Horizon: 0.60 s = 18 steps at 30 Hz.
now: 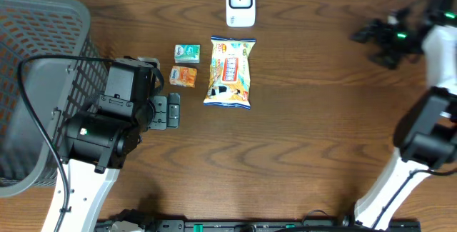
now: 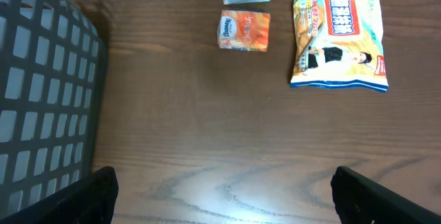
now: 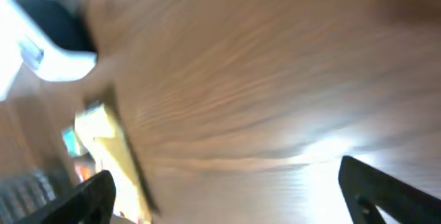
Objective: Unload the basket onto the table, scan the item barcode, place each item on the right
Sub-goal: 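Reach the right gripper left toward the yellow wipes bag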
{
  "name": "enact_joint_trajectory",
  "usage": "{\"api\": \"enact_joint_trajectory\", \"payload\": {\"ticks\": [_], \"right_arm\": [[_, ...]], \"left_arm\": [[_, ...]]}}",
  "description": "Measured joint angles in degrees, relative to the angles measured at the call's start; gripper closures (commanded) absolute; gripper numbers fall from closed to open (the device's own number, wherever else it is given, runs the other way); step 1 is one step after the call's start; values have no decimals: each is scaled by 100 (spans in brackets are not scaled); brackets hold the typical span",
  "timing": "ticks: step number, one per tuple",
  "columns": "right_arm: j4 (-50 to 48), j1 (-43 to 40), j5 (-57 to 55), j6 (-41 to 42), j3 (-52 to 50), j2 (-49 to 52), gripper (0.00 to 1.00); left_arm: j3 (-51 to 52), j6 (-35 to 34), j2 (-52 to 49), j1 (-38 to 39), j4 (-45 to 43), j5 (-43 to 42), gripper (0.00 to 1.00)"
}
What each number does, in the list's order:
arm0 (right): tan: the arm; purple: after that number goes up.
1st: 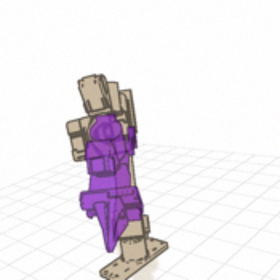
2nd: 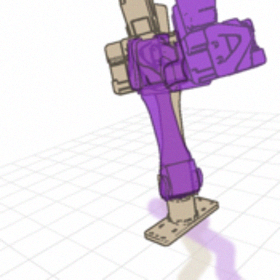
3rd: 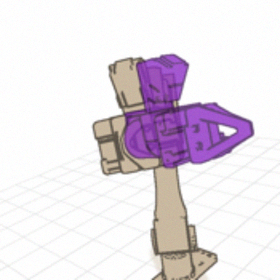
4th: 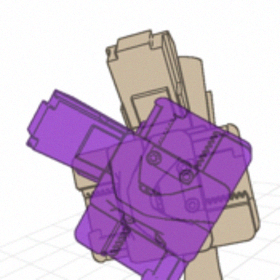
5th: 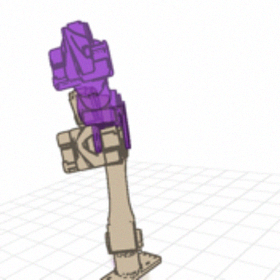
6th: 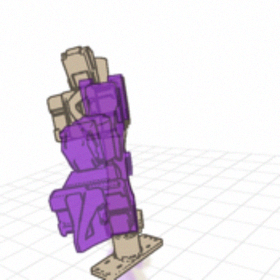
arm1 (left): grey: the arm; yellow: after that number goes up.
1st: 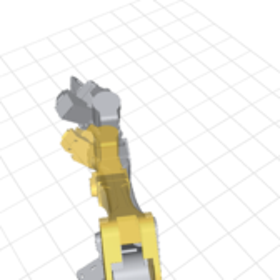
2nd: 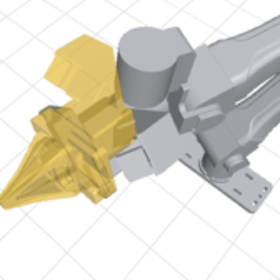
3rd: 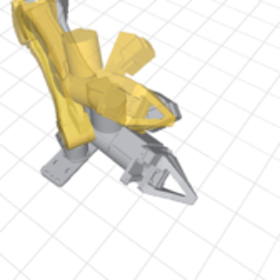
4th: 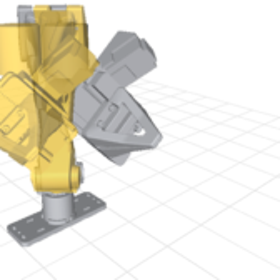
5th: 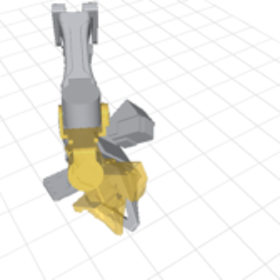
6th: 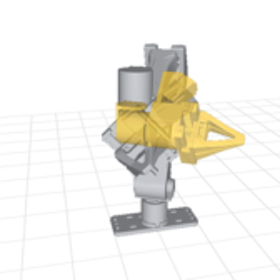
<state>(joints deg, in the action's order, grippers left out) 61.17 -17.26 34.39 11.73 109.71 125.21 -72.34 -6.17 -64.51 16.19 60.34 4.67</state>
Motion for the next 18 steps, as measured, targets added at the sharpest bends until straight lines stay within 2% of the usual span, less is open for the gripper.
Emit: {"api": "enact_joint_trajectory", "payload": {"ticks": [7, 18], "right_arm": [[-142, 1567, -654, 2, -111, 0, 1], [-1335, 3458, -1600, 179, -527, -2, 1]], "left_arm": [[0, 0, 0, 0, -2, 0, 2], [0, 0, 0, 0, -2, 0, 2]]}}
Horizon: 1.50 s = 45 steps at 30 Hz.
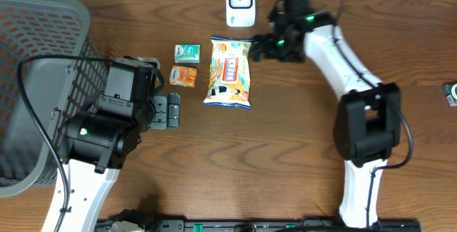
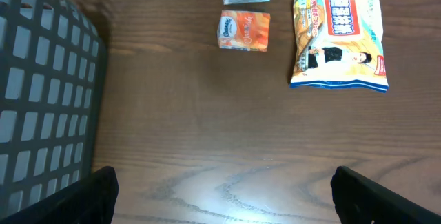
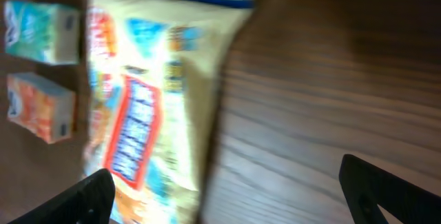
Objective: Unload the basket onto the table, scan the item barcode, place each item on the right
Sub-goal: 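Reach the right gripper left toward the yellow wipes bag, then grasp the yellow wipes bag with the right gripper and drag it right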
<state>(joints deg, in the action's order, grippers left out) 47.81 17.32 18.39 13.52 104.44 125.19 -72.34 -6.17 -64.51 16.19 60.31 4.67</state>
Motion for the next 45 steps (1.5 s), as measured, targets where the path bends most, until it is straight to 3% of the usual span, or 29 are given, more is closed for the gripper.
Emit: {"api": "enact_joint_trajectory", "payload": {"ticks": [12, 17, 24, 29, 45], "right_arm": [[-81, 260, -192, 654, -197, 0, 1], [-566, 284, -151, 887, -605, 2, 1], [-1040, 446, -125, 997, -1169, 2, 1], [-1064, 457, -48, 997, -1185, 2, 4], [-1150, 538, 232, 1255, -1279, 0, 1]], "left_arm": [[0, 0, 0, 0, 0, 0, 2], [0, 0, 0, 0, 0, 0, 2], [0, 0, 0, 0, 0, 0, 2], [0, 0, 0, 0, 0, 0, 2], [0, 0, 0, 0, 0, 0, 2]]}}
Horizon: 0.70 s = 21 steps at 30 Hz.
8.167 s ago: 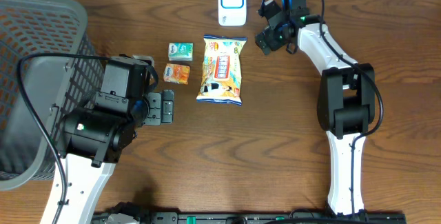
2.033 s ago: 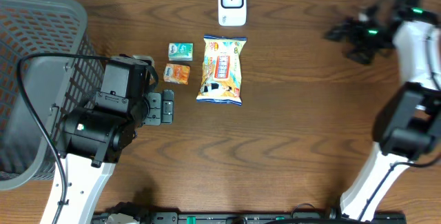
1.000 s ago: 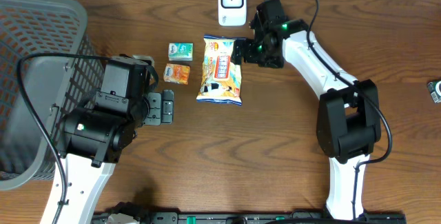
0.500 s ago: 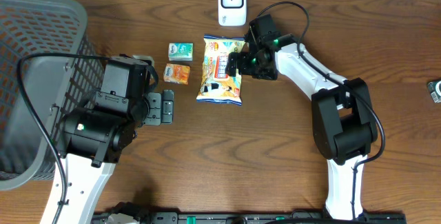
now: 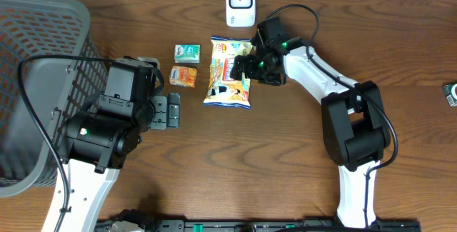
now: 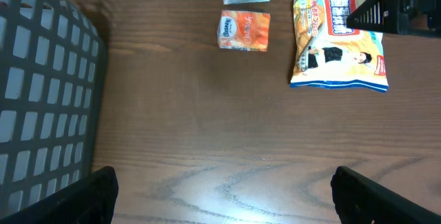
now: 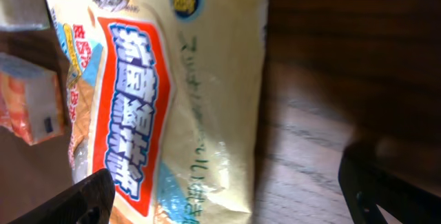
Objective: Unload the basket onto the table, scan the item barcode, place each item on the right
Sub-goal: 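Grasp the yellow wipes bag with the right gripper and drag it right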
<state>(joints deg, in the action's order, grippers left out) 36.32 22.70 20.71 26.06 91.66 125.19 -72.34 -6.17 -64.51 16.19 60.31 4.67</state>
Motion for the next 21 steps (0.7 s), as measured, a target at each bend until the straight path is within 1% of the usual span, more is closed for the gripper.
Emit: {"api": "enact_joint_trajectory", "payload": {"ticks": [1, 2, 3, 8, 11, 14, 17, 21], "right_arm": [[2, 24, 15, 28, -2, 0, 2], [2, 44, 26, 39, -4, 0, 10], [0, 68, 35, 42, -9, 0, 16], [7, 136, 109, 120, -61, 0, 11], [2, 146, 164, 140, -61, 0, 5], [-9, 155, 201, 153, -59, -11, 2], [-17, 157, 203, 155, -61, -11, 3], [-81, 168, 170, 157, -122, -35, 7]], "left_arm": [[0, 0, 0, 0, 0, 0, 2], [0, 0, 0, 0, 2, 0, 2], [0, 0, 0, 0, 0, 0, 2], [0, 0, 0, 0, 0, 0, 2], [0, 0, 0, 0, 0, 0, 2], [0, 0, 0, 0, 0, 0, 2], [0, 0, 0, 0, 0, 0, 2], [0, 0, 0, 0, 0, 0, 2]]}}
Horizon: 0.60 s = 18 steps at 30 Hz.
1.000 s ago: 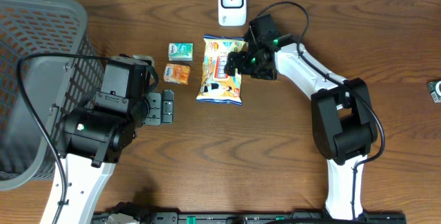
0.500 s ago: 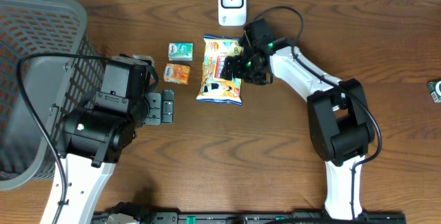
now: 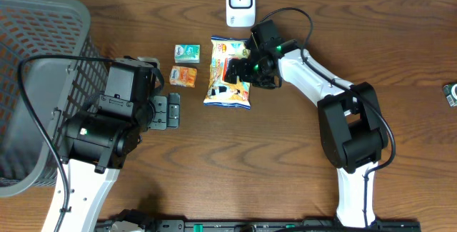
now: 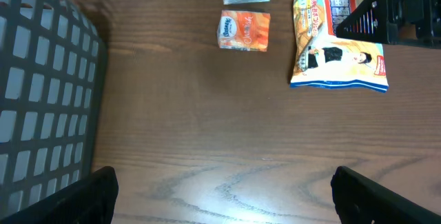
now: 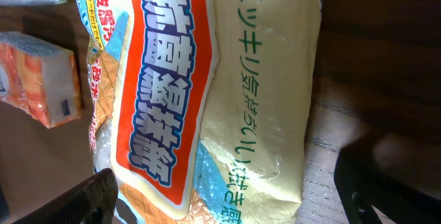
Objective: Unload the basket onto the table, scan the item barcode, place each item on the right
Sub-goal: 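Grasp the yellow wipes bag with the right gripper and drag it right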
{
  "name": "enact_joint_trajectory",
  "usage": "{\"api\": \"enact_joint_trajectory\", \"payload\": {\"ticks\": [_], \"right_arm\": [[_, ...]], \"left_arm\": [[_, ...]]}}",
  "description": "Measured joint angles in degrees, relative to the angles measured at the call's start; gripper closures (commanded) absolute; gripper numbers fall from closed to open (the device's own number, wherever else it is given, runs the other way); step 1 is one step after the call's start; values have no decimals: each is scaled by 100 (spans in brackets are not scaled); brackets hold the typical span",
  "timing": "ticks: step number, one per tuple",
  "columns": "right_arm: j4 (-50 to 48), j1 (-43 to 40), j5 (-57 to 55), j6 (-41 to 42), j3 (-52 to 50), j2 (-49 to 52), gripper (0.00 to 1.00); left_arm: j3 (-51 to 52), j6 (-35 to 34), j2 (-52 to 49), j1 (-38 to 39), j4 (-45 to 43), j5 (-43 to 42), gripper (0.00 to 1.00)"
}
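Observation:
A yellow snack bag with a red label lies flat on the table, in front of the white scanner. My right gripper hangs low over the bag's middle, open. In the right wrist view the bag fills the frame, and the gripper straddles it with one fingertip at each side. My left gripper stays open near the basket, over bare wood. The left wrist view shows the bag ahead to the right, with the right gripper on it.
A small green box and a small orange box sit just left of the bag. A large grey mesh basket fills the left side. A small dark object lies at the far right edge.
My right gripper has shifted a little to the left, from the bag's right edge to over its middle, and sits closer to it. The left arm and all items stayed put.
First my right arm was at the table's far right back corner. Then it was beside the scanner, near the bag's upper right corner. After that it stood open over the bag's right edge, and now over its middle. The left arm never moved.

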<state>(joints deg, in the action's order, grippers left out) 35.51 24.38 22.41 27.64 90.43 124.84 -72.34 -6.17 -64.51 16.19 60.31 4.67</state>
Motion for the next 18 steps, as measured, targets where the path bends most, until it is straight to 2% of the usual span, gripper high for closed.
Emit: {"api": "enact_joint_trajectory", "payload": {"ticks": [4, 10, 12, 18], "right_arm": [[-173, 22, -33, 4, -151, -44, 20], [-503, 166, 24, 68, -382, -109, 28], [-516, 243, 39, 68, -398, -111, 37], [-654, 448, 76, 155, -533, -109, 96]], "left_arm": [[0, 0, 0, 0, 0, 0, 2], [0, 0, 0, 0, 0, 0, 2], [0, 0, 0, 0, 0, 0, 2], [0, 0, 0, 0, 0, 0, 2]]}}
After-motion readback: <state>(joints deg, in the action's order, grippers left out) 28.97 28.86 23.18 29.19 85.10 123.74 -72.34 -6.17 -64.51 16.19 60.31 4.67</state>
